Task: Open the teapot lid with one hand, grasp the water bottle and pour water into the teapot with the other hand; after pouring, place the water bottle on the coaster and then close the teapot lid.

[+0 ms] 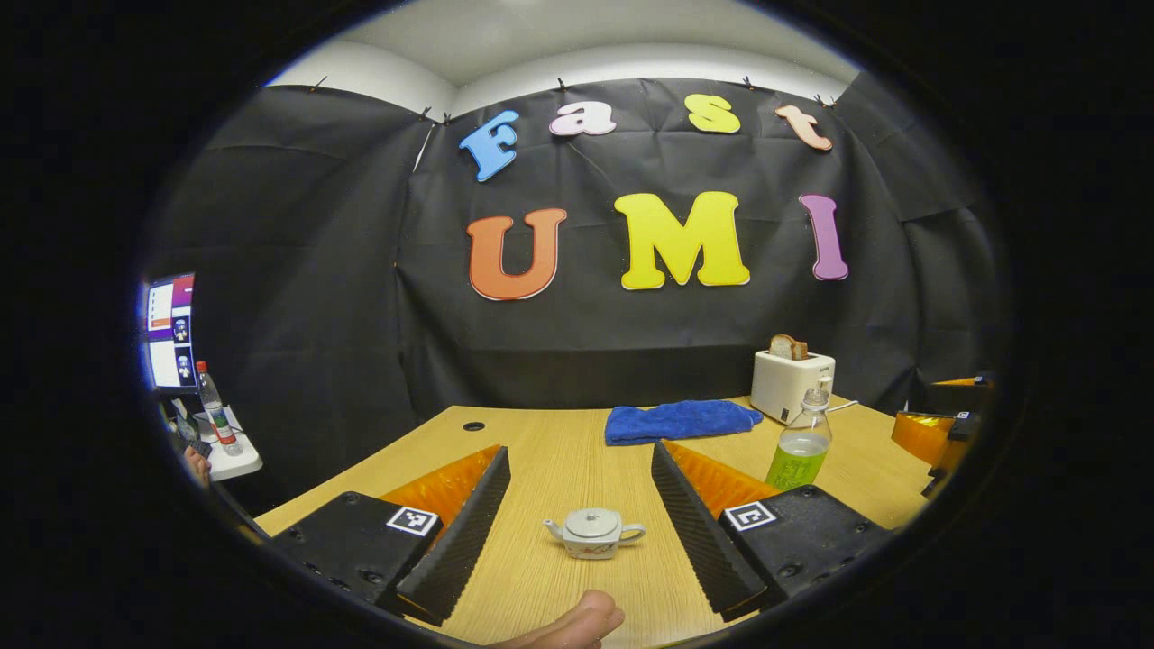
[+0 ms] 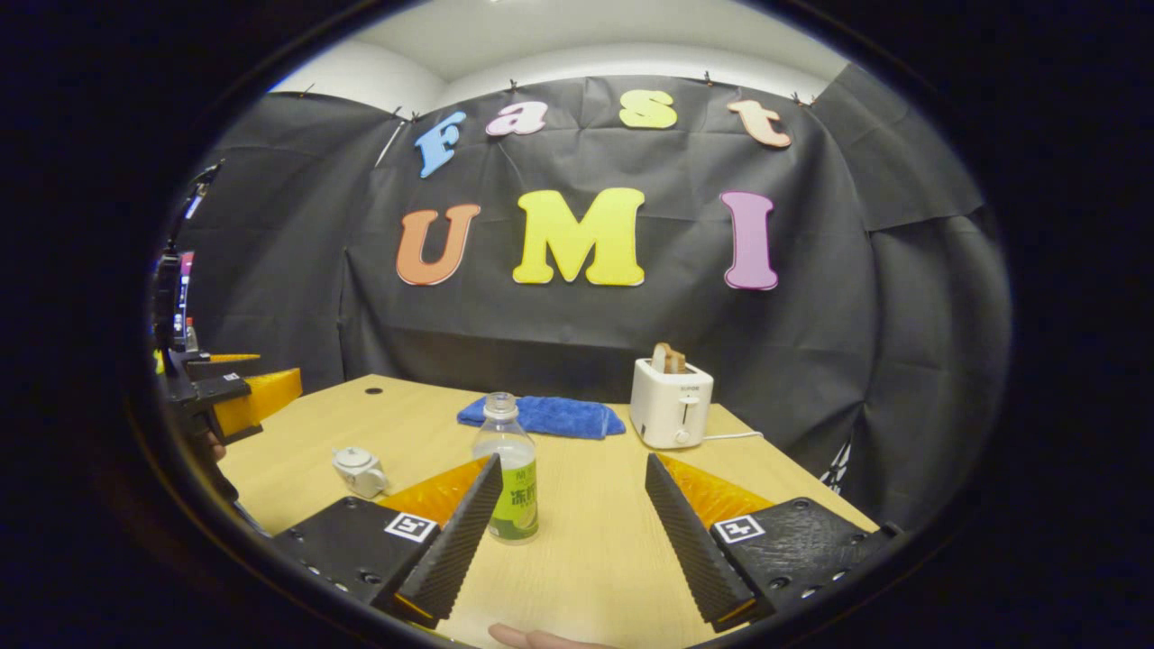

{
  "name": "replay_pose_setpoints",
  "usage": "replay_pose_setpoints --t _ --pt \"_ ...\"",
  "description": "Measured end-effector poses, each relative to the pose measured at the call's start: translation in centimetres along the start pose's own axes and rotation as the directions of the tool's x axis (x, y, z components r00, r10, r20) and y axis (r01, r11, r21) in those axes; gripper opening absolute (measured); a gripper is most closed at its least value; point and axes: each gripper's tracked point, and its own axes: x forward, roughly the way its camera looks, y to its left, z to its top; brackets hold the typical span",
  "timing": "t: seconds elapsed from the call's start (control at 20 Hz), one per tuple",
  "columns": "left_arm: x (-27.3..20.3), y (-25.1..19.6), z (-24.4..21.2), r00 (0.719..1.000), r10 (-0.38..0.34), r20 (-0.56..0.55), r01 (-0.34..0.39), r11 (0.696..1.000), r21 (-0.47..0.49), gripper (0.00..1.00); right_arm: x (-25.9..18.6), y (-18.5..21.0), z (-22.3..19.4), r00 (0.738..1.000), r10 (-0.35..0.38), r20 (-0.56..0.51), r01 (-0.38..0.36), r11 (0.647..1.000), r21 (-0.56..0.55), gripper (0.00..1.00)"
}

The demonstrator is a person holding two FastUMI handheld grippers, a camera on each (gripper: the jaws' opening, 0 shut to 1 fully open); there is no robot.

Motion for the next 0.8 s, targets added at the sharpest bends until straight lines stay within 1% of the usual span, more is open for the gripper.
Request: replay_pose_setpoints --t 0.15,0.3,0.55,0.7,0.8 --pt "0.4 0.3 -0.5 1.0 0.009 -0.01 -0.01 1.0 -0.018 0.99 0.0 -0.1 0.1 1.0 -0.003 0.0 0.003 1.0 0.004 0.95" --pt "2.2 0.5 -1.4 1.0 0.005 0.0 -0.005 0.999 -0.034 0.99 0.3 -0.4 -0.1 1.0 -0.023 -0.001 0.023 1.0 0.004 0.95" --pt "5.9 1.2 -5.7 0.998 0.008 -0.057 -0.013 0.996 -0.084 0.99 0.4 -0.4 -0.3 1.0 -0.031 -0.001 0.031 0.999 -0.01 0.95" --pt "7.1 1.3 -8.7 0.994 0.016 -0.107 -0.022 0.998 -0.055 0.99 0.7 -0.3 -0.6 1.0 -0.026 -0.007 0.026 1.0 -0.012 0.96" --pt "7.5 1.0 -9.8 0.991 0.021 -0.13 -0.027 0.999 -0.041 1.0 1.0 -0.4 -0.9 0.999 -0.029 -0.017 0.029 0.999 -0.014 0.95"
